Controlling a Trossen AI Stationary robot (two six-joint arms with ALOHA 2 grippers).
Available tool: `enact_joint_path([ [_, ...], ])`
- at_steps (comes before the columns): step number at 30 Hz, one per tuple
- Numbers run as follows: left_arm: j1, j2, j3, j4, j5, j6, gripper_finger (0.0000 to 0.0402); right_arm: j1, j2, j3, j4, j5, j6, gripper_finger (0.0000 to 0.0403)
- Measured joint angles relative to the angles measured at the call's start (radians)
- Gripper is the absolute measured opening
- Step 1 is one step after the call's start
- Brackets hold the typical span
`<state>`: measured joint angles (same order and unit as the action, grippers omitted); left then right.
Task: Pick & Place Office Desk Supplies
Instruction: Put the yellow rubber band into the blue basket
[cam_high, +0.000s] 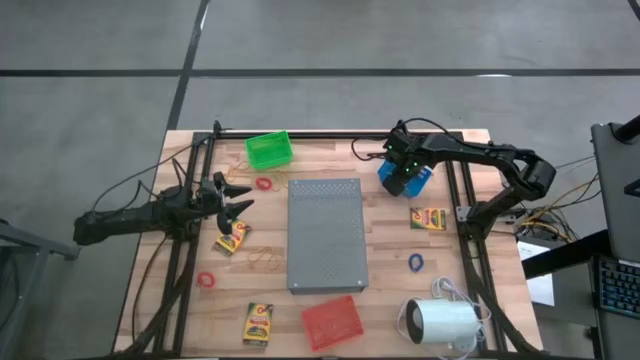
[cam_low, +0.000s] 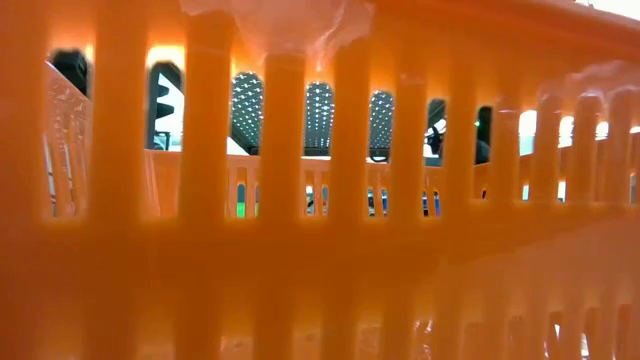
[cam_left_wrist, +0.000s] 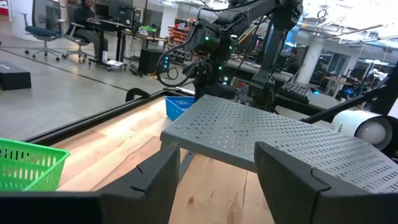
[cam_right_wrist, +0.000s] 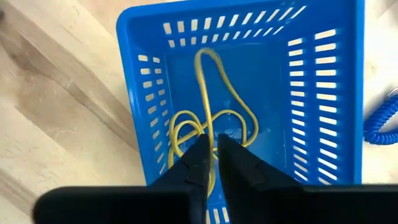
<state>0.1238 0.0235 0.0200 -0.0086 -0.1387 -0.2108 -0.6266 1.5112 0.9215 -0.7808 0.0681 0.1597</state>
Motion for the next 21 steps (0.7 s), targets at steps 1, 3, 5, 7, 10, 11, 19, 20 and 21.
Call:
enact_joint_path([
  [1, 0.000, 0.000, 0.000, 0.000, 0.000, 0.000, 0.0212, 0.000, 0.000, 0.000, 0.001, 0.001, 0.002, 0.0053],
  [3, 0.000, 0.000, 0.000, 0.000, 0.000, 0.000, 0.0212, 0.000, 0.000, 0.000, 0.001, 0.003, 0.002, 0.0073],
  [5, 0.000, 0.000, 0.000, 0.000, 0.000, 0.000, 0.0212, 0.000, 0.000, 0.000, 0.002, 0.011, 0.002, 0.0093],
  [7, 0.000, 0.000, 0.000, 0.000, 0.000, 0.000, 0.0212, 0.000, 0.000, 0.000, 0.002, 0.014, 0.002, 0.0111],
  [10, 0.000, 0.000, 0.000, 0.000, 0.000, 0.000, 0.0212, 0.000, 0.000, 0.000, 0.003, 0.029, -0.001, 0.0134],
  [11, 0.000, 0.000, 0.000, 0.000, 0.000, 0.000, 0.0212, 0.000, 0.000, 0.000, 0.003, 0.037, -0.001, 0.0141],
  [19, 0.000, 0.000, 0.000, 0.000, 0.000, 0.000, 0.0212, 0.000, 0.000, 0.000, 0.007, 0.040, -0.002, 0.0164],
  [20, 0.000, 0.000, 0.000, 0.000, 0.000, 0.000, 0.0212, 0.000, 0.000, 0.000, 0.007, 0.040, -0.002, 0.0163],
  [21, 0.000, 0.000, 0.000, 0.000, 0.000, 0.000, 0.0212, 0.000, 0.000, 0.000, 0.007, 0.040, -0.002, 0.0162],
])
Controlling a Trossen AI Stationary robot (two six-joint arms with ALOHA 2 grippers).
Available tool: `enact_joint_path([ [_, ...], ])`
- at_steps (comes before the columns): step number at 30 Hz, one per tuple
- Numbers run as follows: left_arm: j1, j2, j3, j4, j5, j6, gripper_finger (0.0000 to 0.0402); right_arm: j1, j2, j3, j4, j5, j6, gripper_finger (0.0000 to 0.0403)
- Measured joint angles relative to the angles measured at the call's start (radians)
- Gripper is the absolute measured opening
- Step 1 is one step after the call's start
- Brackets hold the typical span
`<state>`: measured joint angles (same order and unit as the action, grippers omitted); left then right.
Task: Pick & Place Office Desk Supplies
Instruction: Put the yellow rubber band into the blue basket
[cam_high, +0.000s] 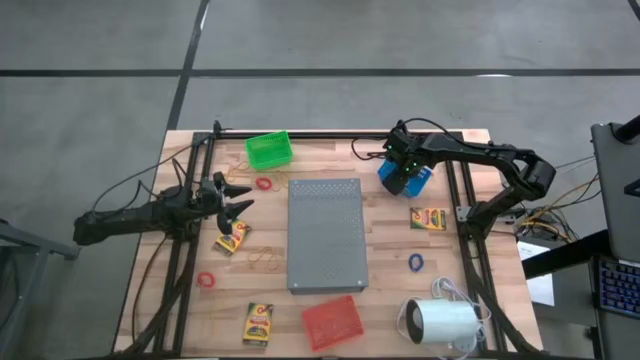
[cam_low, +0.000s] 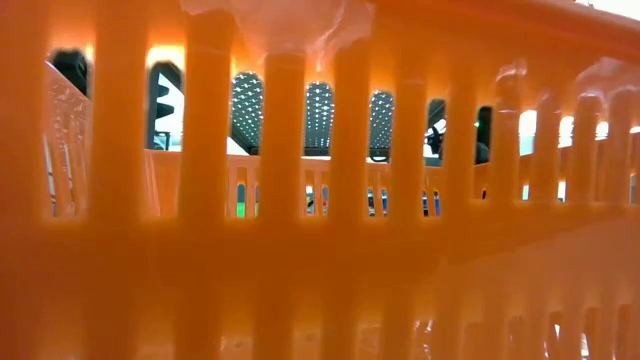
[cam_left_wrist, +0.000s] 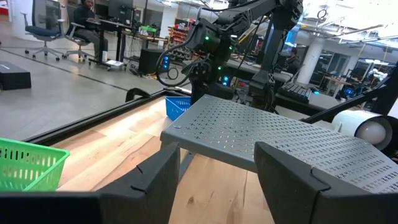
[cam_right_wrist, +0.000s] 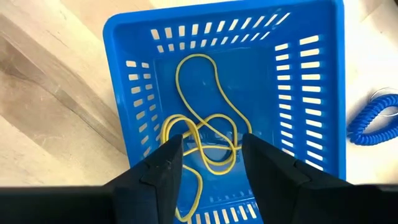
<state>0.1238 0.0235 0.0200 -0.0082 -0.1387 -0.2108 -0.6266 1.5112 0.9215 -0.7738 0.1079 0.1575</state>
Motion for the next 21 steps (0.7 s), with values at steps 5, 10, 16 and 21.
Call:
enact_joint_path([
  [5, 0.000, 0.000, 0.000, 0.000, 0.000, 0.000, 0.0212, 0.000, 0.000, 0.000, 0.003, 0.000, 0.002, 0.0153],
  [10, 0.000, 0.000, 0.000, 0.000, 0.000, 0.000, 0.0212, 0.000, -0.002, 0.000, 0.003, -0.001, 0.018, 0.0149],
  [16, 0.000, 0.000, 0.000, 0.000, 0.000, 0.000, 0.0212, 0.000, -0.036, 0.003, 0.003, -0.005, 0.019, 0.0155],
  [21, 0.000, 0.000, 0.000, 0.000, 0.000, 0.000, 0.0212, 0.014, -0.114, 0.004, 0.003, -0.012, 0.019, 0.0164],
])
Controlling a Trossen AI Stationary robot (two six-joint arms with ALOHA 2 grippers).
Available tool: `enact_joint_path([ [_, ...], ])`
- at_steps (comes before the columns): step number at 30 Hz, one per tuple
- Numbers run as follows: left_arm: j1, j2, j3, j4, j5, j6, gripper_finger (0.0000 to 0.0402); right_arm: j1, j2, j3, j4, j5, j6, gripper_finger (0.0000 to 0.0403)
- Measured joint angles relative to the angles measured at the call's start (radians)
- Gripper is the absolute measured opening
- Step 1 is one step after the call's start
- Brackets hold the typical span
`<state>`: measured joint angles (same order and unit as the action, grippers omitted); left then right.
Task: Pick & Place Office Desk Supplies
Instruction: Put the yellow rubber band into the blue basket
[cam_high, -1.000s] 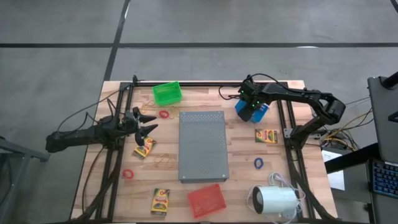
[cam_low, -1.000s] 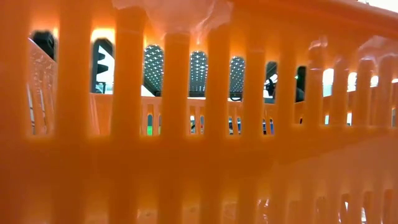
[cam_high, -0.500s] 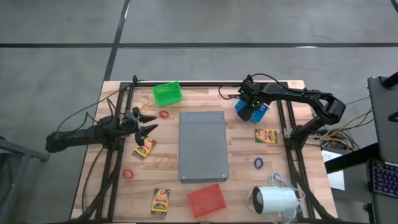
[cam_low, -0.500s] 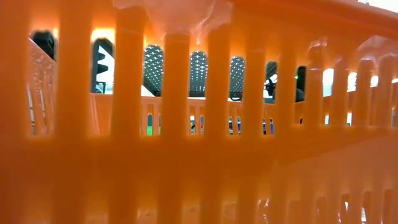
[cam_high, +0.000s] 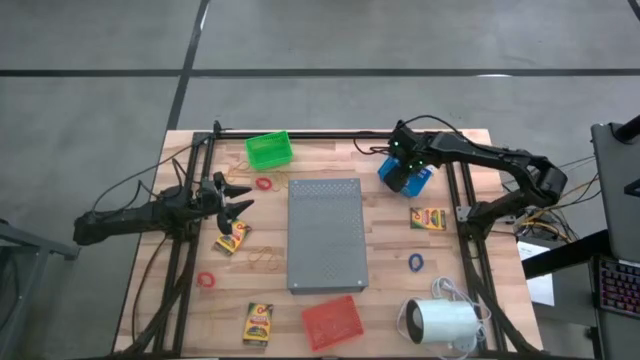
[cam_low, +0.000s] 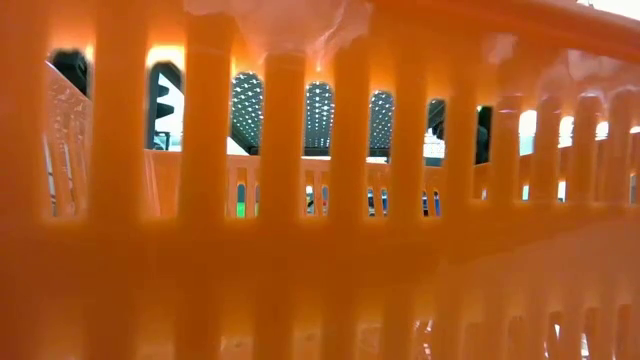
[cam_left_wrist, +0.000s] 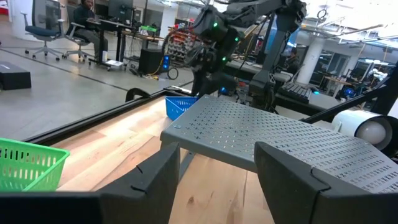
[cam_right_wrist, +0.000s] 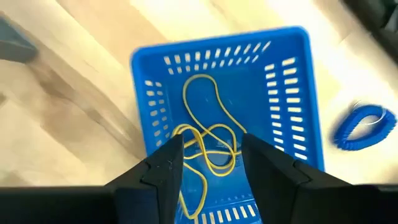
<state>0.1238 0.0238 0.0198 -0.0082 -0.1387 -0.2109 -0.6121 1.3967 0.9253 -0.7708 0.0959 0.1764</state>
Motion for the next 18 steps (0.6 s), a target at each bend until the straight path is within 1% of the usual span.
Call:
enact_joint_path([
  [6, 0.000, 0.000, 0.000, 0.000, 0.000, 0.000, 0.0212, 0.033, -0.115, 0.000, -0.001, 0.000, 0.002, 0.0168],
  [9, 0.000, 0.000, 0.000, 0.000, 0.000, 0.000, 0.0212, 0.059, -0.171, -0.001, 0.000, -0.001, 0.033, 0.0164],
  [13, 0.000, 0.000, 0.000, 0.000, 0.000, 0.000, 0.0212, 0.116, -0.244, -0.001, 0.001, -0.002, 0.072, 0.0165],
  [18, 0.000, 0.000, 0.000, 0.000, 0.000, 0.000, 0.0212, 0.197, -0.316, -0.001, 0.004, 0.000, 0.046, 0.0174],
])
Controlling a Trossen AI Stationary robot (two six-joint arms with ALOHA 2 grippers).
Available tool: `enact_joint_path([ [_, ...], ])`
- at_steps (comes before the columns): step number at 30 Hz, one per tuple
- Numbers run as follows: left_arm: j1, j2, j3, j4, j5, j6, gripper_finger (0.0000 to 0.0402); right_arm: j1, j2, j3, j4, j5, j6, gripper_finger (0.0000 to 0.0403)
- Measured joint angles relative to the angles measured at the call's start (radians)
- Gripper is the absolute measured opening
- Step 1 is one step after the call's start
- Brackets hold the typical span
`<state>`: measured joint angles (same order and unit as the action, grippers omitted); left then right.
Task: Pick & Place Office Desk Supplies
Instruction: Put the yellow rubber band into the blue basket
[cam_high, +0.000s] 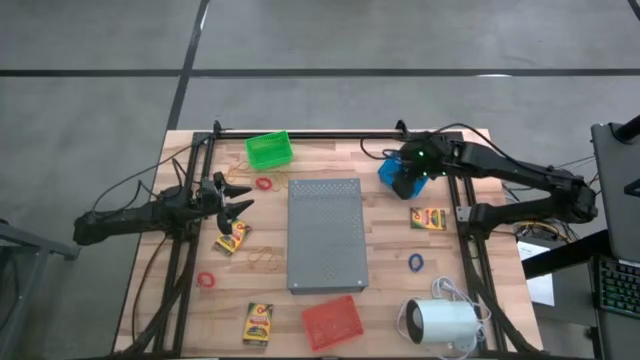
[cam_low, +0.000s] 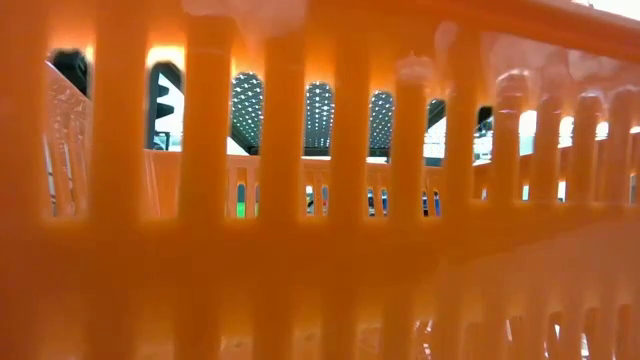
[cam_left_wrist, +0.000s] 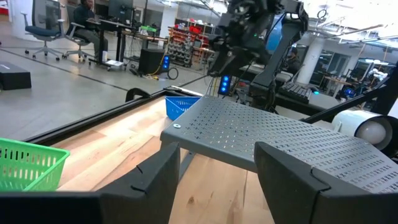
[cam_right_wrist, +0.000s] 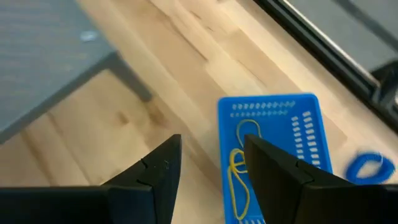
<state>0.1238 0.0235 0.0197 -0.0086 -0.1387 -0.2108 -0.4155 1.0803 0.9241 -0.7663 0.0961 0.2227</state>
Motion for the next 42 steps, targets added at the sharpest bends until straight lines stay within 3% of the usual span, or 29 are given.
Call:
enact_joint_path([
  [26, 0.000, 0.000, 0.000, 0.000, 0.000, 0.000, 0.0212, 0.294, -0.062, -0.075, 0.416, 0.044, -0.145, 0.0178],
  [42, 0.000, 0.000, 0.000, 0.000, 0.000, 0.000, 0.0212, 0.585, -0.176, -0.156, 0.405, 0.350, -0.078, 0.0178],
])
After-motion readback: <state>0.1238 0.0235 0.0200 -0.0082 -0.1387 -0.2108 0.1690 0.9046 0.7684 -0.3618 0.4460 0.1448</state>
